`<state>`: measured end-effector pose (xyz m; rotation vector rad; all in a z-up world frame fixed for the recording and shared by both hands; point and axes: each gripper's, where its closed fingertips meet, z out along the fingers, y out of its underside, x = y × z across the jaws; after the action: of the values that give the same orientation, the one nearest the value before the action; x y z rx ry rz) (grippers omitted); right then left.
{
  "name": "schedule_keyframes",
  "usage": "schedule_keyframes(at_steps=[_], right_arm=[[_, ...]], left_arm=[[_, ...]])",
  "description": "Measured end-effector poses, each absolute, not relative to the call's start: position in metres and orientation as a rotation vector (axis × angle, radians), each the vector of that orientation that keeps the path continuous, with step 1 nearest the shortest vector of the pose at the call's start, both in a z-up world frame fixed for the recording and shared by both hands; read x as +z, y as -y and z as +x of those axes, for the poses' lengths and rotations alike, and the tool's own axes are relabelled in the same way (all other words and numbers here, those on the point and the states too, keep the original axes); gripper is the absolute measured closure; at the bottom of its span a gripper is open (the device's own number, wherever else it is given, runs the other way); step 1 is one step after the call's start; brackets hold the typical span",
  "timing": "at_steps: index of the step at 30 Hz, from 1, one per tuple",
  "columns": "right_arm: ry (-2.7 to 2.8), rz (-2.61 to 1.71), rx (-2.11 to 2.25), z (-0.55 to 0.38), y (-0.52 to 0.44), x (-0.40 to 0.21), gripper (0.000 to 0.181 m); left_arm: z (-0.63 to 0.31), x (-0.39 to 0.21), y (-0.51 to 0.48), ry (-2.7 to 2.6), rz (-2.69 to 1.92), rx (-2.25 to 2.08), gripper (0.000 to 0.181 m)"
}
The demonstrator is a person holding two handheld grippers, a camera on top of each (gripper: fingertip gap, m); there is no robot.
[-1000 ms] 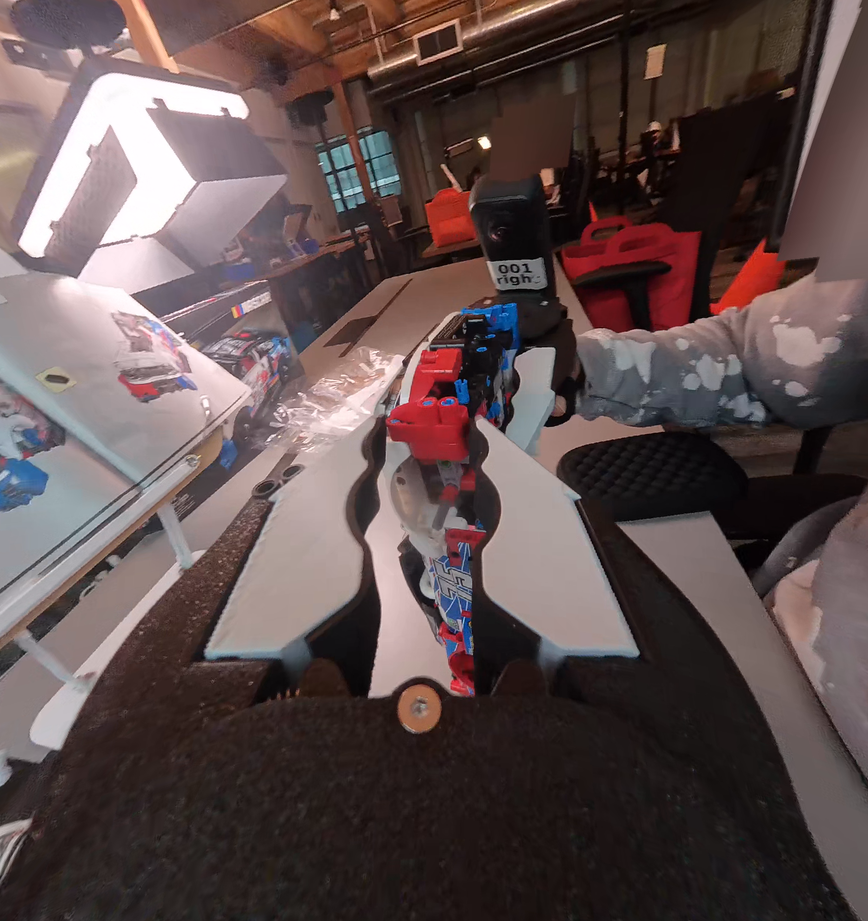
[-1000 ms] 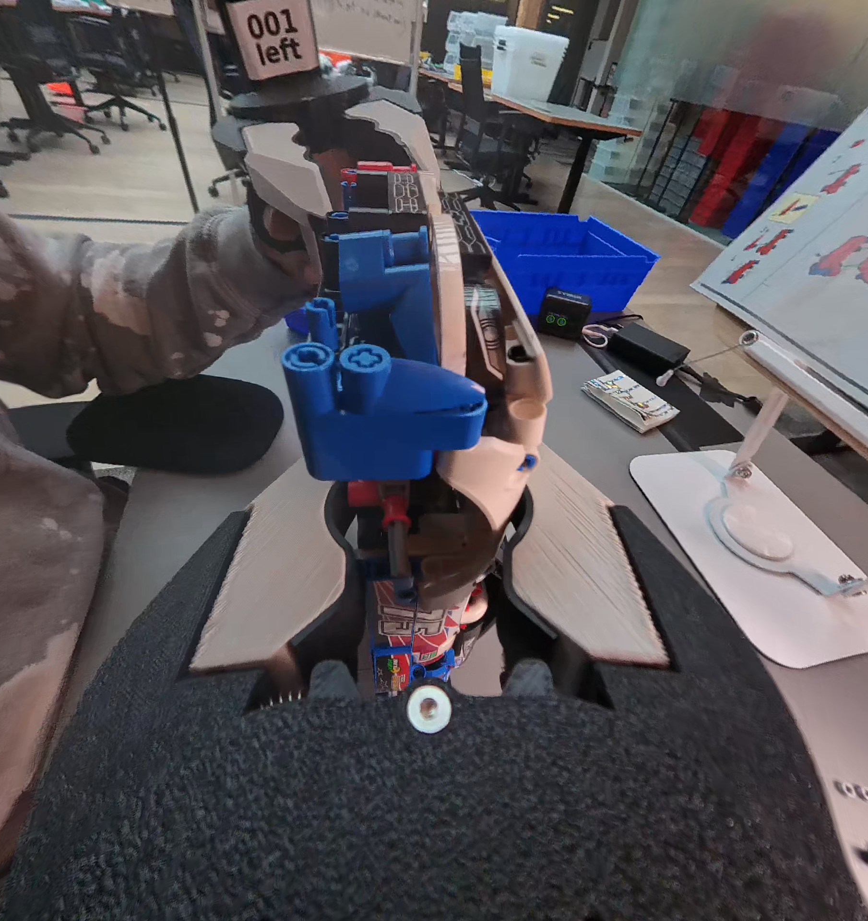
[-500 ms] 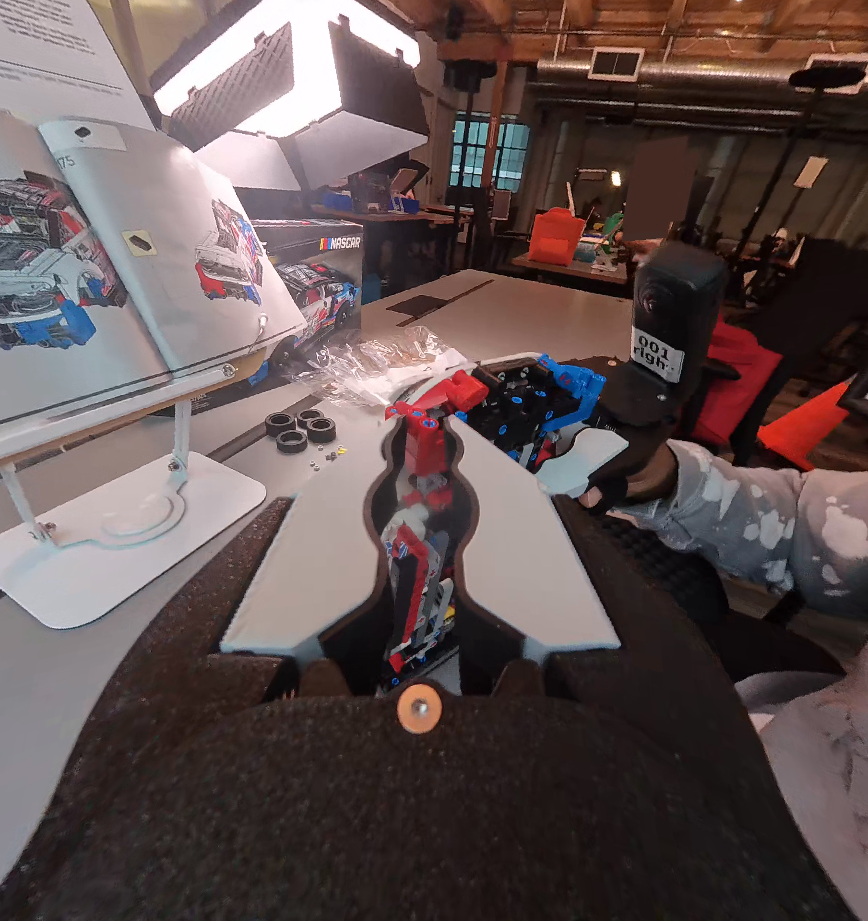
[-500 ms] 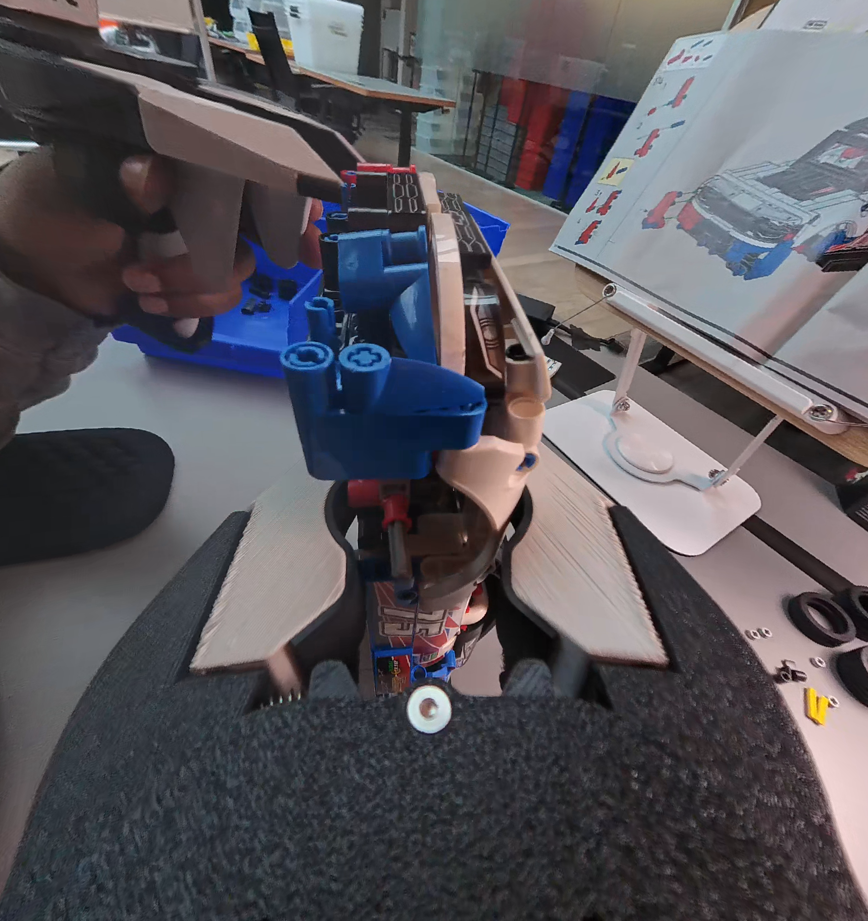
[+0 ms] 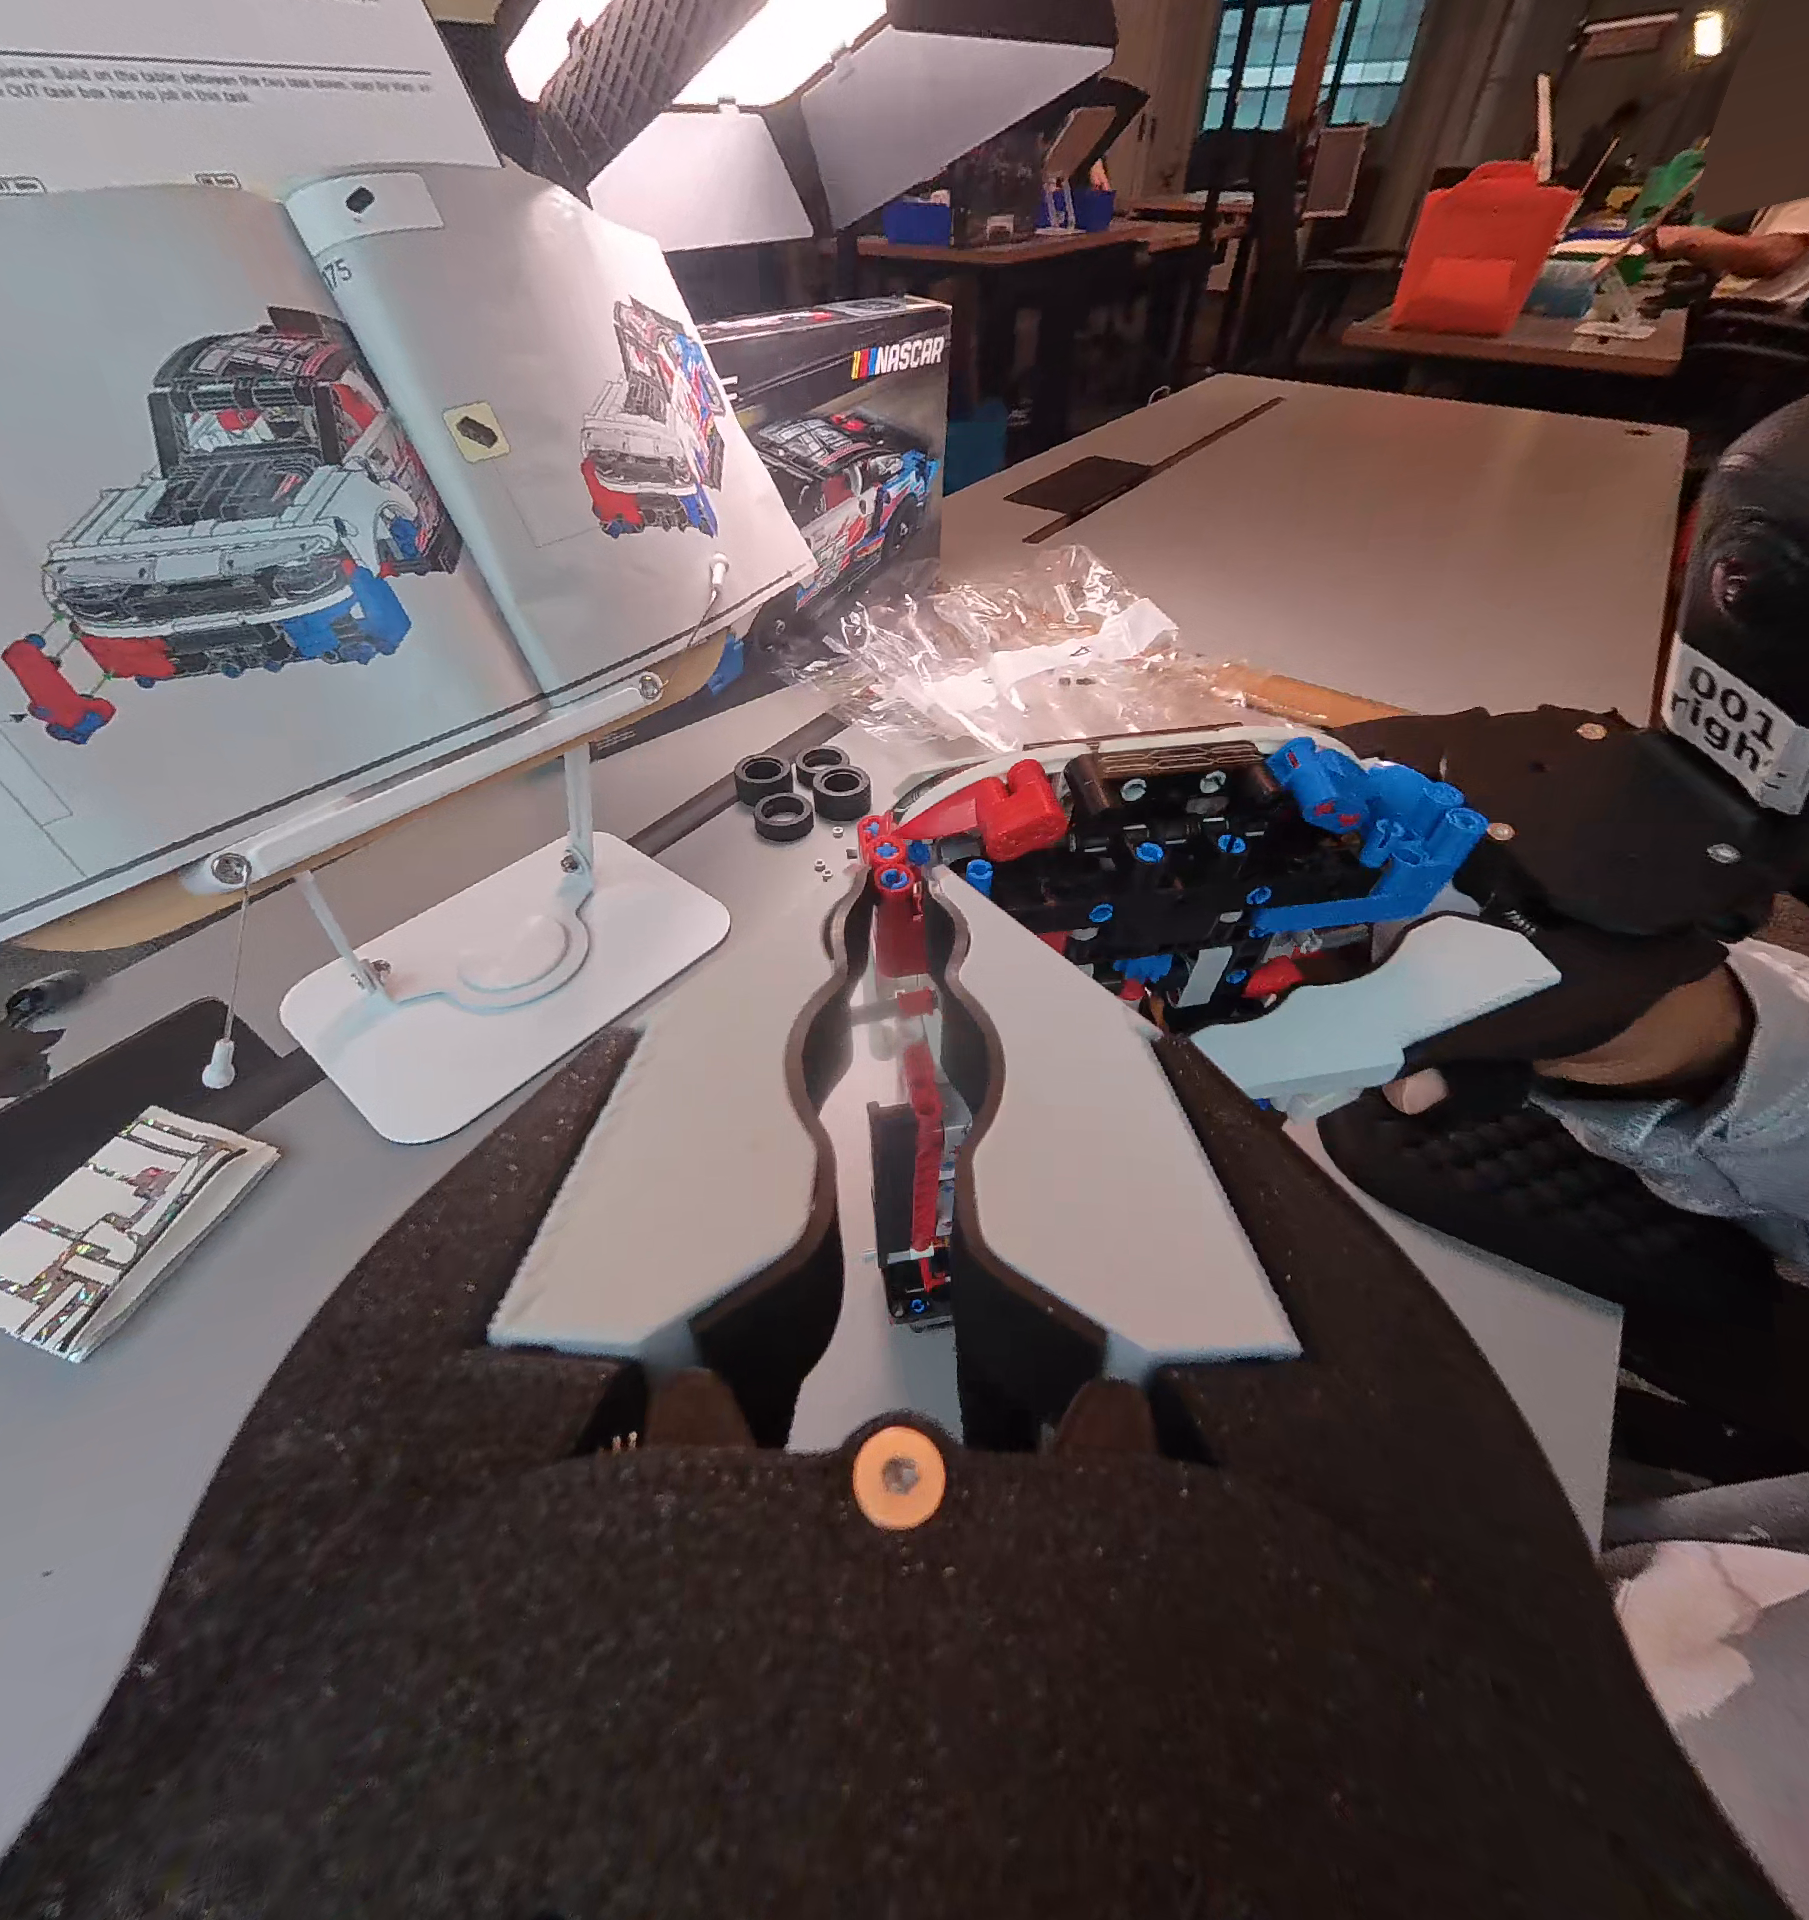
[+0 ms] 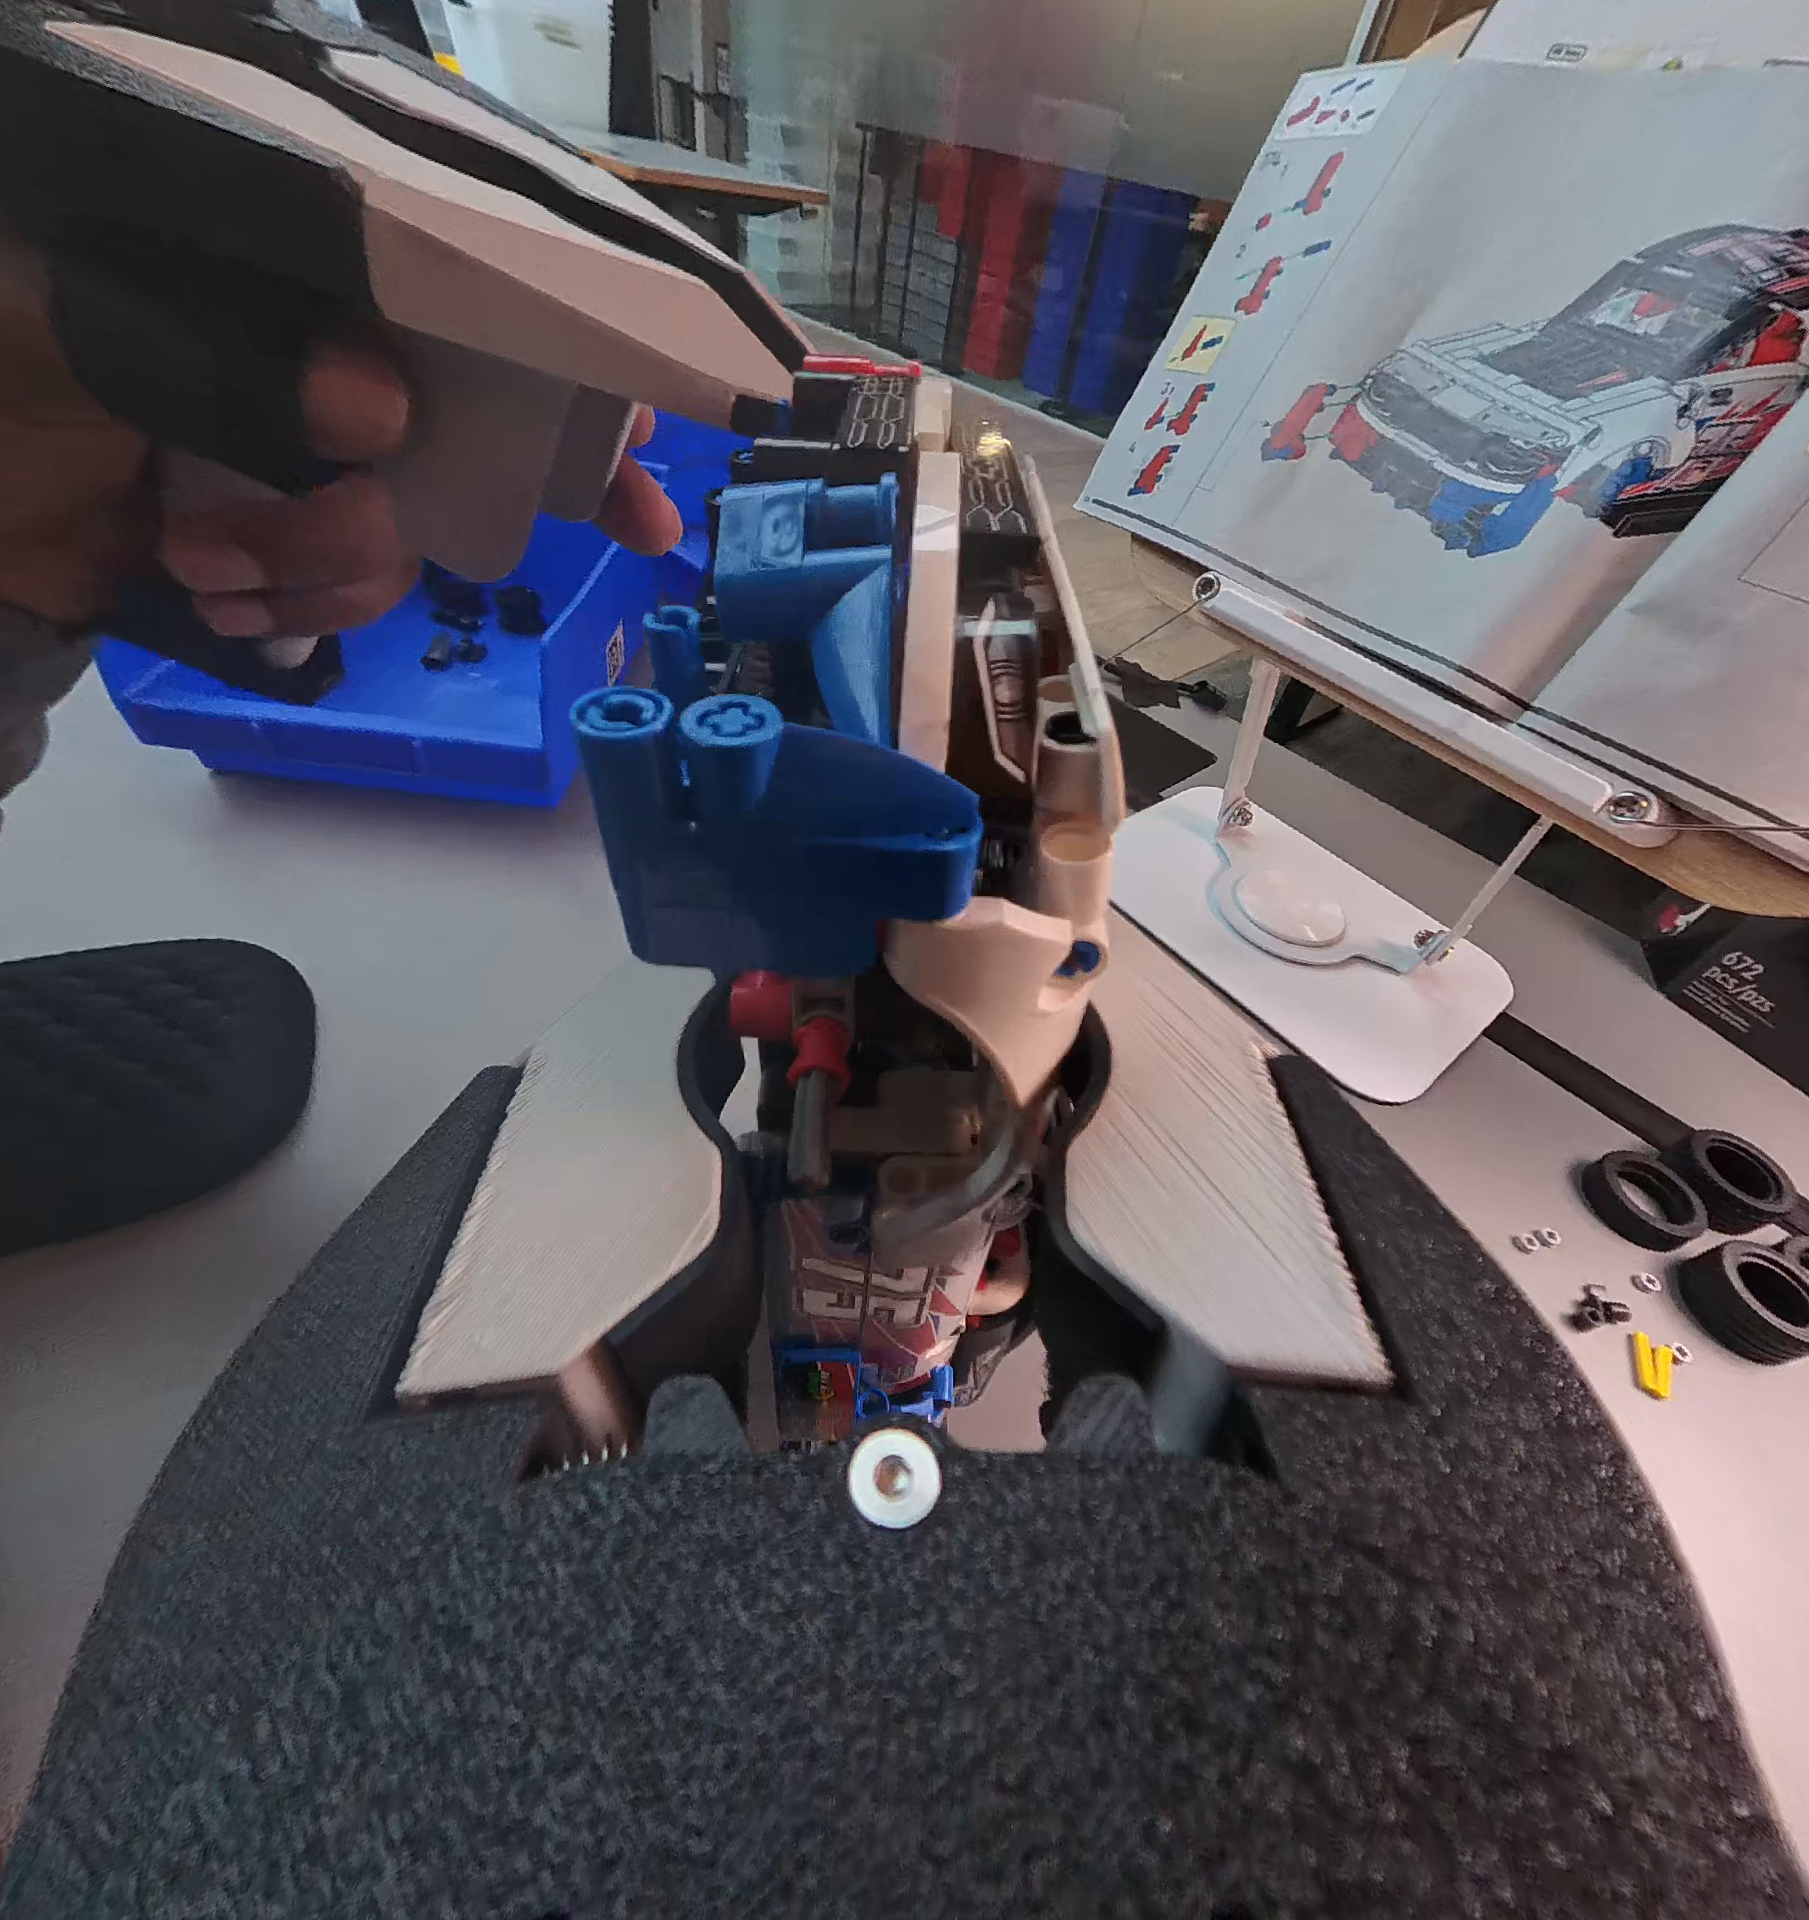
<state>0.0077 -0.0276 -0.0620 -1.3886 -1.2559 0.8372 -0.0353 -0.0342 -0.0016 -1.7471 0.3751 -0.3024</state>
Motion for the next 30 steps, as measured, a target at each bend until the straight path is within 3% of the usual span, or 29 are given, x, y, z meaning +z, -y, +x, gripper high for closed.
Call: schedule_keyframes(at_steps=[20, 30], right_arm=[[1.173, -1.479, 0.813, 0.003, 0.016, -0.068, 0.129], [1.305, -1.406, 0.794, 0.013, 0.026, -0.048, 0.121]], left_arm=[[-0.029, 0.022, 0.022, -0.454, -1.587, -0.303, 0.178], [-0.031, 0.012, 0.020, -0.418, -1.583, -0.413, 0.177]])
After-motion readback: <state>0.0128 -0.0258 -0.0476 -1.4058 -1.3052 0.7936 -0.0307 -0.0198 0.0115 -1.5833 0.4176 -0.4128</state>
